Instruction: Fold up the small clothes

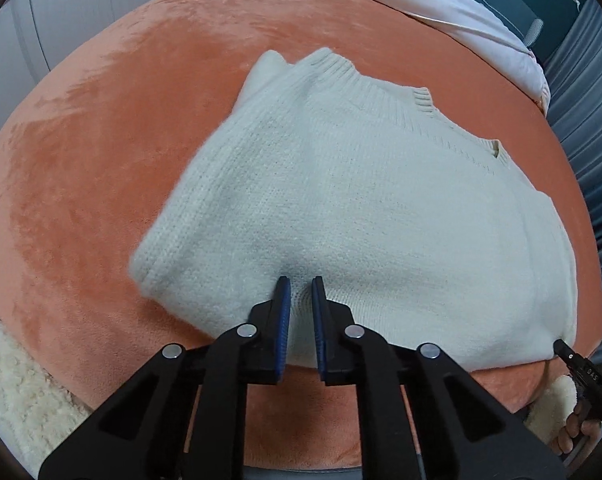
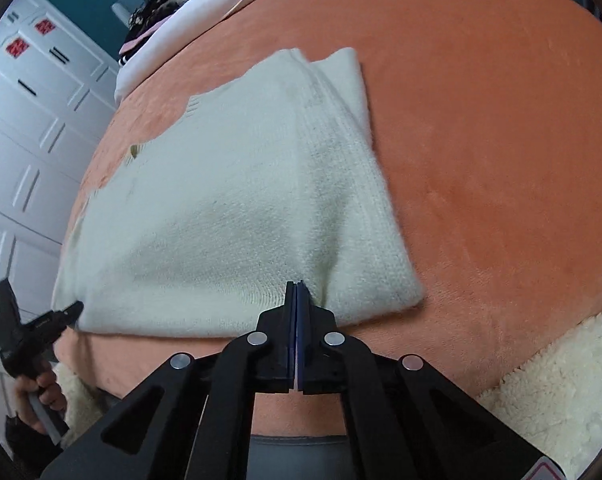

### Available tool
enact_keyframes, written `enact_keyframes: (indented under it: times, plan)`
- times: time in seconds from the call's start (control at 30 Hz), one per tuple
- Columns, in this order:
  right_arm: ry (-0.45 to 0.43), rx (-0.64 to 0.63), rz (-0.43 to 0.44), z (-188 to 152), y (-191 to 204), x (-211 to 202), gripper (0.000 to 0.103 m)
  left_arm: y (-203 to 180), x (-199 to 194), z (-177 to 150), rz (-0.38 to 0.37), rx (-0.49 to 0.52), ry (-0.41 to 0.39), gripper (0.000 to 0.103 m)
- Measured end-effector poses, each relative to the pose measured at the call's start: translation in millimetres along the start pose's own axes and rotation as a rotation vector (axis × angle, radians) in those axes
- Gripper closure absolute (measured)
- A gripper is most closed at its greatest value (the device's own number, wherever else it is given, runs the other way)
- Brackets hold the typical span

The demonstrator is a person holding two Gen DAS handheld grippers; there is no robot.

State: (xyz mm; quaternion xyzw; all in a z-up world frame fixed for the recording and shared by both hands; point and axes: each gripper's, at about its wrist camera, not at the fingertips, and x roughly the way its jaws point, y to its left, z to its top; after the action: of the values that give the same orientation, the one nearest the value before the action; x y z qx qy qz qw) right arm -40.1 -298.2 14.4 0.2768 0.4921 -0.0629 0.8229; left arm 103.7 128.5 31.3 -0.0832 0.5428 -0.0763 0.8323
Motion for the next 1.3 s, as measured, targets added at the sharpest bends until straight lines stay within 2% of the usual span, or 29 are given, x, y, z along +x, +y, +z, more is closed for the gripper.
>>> enact_keyframes:
  times: [0.03,0.07,0.1,0.13,0.17,0.23,0.27,0.33,0.43,0.57,0.73,0.9,0.97,1.0,1.03,1.07,1.1,1.13,1.2,1.3]
  plan:
    - [-0.011,-0.023,-0.019,0,8,-5,0.097,-2,-4,0,0.002,-0.005,-0.001,0.085]
    - [-0.028,-0.029,-0.026,1,8,-14,0.088,-2,-8,-2,-0.003,-0.012,-0.002,0.078]
    - [-0.05,-0.024,-0.029,-3,9,-20,0.07,-1,-14,-4,-0.003,-0.018,-0.009,0.063]
    - [-0.077,-0.011,-0.046,-8,12,-26,0.058,0,-20,-6,0.003,-0.02,-0.023,0.053]
    - [-0.108,0.006,-0.076,-10,9,-33,0.042,0,-26,-8,0.011,-0.018,-0.038,0.051]
    - [-0.145,0.046,-0.099,-20,8,-36,0.04,1,-33,-12,0.036,-0.012,-0.045,0.048]
    - [-0.137,0.07,-0.101,-20,4,-33,0.04,1,-34,-13,0.046,-0.015,-0.042,0.045]
    - [-0.109,0.124,-0.102,-20,-6,-28,0.04,5,-36,-14,0.076,-0.031,-0.044,0.031]
    - [-0.077,0.164,-0.071,-17,-13,-15,0.039,17,-35,-16,0.087,-0.077,-0.044,0.023]
    - [-0.059,0.167,-0.05,-14,-13,-3,0.033,33,-31,-17,0.069,-0.146,-0.03,0.021]
    - [-0.062,0.166,-0.041,-10,-3,7,0.025,39,-19,-12,0.075,-0.166,-0.017,0.017]
    - [-0.077,0.164,-0.045,-7,2,14,0.018,46,-3,-1,-0.022,-0.244,-0.03,0.01]
    - [-0.085,0.174,-0.042,-4,3,15,0.022,53,10,5,-0.04,-0.309,-0.018,0.01]
    - [-0.09,0.178,-0.034,0,4,15,0.041,55,11,7,-0.044,-0.334,-0.026,0.011]
    - [-0.09,0.181,-0.02,4,5,15,0.06,55,9,11,-0.047,-0.344,-0.042,0.033]
    - [-0.073,0.194,0.028,9,4,15,0.086,52,6,17,-0.075,-0.323,-0.031,0.056]
    - [-0.074,0.222,0.081,15,3,10,0.087,50,1,23,-0.093,-0.32,-0.009,0.076]
    - [-0.102,0.235,0.119,20,4,-1,0.088,49,-10,26,-0.132,-0.342,-0.013,0.088]
    - [-0.148,0.212,0.185,28,10,-32,0.089,44,-36,30,-0.172,-0.316,-0.033,0.092]
    - [-0.156,0.137,0.18,26,18,-66,0.09,39,-70,24,-0.203,-0.28,-0.04,0.093]
